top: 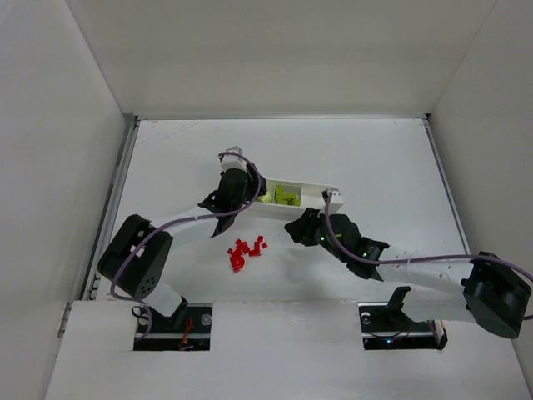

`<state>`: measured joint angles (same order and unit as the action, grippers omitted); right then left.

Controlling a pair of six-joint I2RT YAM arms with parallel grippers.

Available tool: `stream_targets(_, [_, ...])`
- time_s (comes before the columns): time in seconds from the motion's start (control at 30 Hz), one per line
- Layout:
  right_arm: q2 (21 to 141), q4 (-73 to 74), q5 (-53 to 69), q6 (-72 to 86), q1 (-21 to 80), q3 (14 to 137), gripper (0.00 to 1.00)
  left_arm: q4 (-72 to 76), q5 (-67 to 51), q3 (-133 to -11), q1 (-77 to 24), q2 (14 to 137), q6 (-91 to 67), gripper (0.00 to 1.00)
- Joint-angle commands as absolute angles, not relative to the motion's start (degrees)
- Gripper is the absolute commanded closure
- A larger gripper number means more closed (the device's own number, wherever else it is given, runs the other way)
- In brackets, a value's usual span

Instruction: Sort the legos into containers by color

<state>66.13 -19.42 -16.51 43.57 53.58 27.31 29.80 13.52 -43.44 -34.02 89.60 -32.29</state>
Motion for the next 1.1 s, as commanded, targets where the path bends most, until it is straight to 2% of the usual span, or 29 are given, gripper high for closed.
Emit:
stream_targets(0.0, [68.4,-19.0,-16.0,40.0,55.9,31.8,0.58,31.7,14.0,-41.7,-33.8,82.1,-31.2,0.49])
stream_targets(0.1, [71.5,-16.8,-15.4,38.2,58.7,34.8,0.67,31.0,13.4,-38.2,-33.4,77.2,-31.4,0.55])
stream_targets(0.2, [76.6,-16.4,-15.5,36.6,61.0,37.3,0.67,30.5,13.1,-32.8,-32.9,70.4,-32.3,0.59])
stream_targets(0.33, [82.6,-15.0,-15.4,35.5,64.5,41.3,0.57,25.7,13.0,-26.9,-31.9,60.9,-34.5,0.64])
stream_targets(0.5, [89.4,-13.7,-12.8,33.1,68.7,46.9,0.50,16.8,13.9,-20.8,-31.2,50.1,-36.4,0.66])
stream_targets(0.67, [95.3,-13.5,-11.0,31.6,72.0,50.0,0.30,8.3,14.1,-16.0,-29.1,44.7,-38.5,0.66])
stream_targets(0.77, [98.6,-12.2,-10.0,31.1,73.1,52.6,0.23,6.7,13.7,-13.6,-27.9,42.7,-41.5,0.65])
stream_targets(0.9, [102.4,-12.0,-11.1,31.0,73.3,54.9,0.21,5.2,13.0,-13.1,-27.2,42.5,-42.4,0.64])
stream_targets(1.07, [105.2,-10.9,-14.8,30.9,73.3,57.0,0.25,3.9,12.7,-12.7,-27.1,41.7,-43.8,0.63])
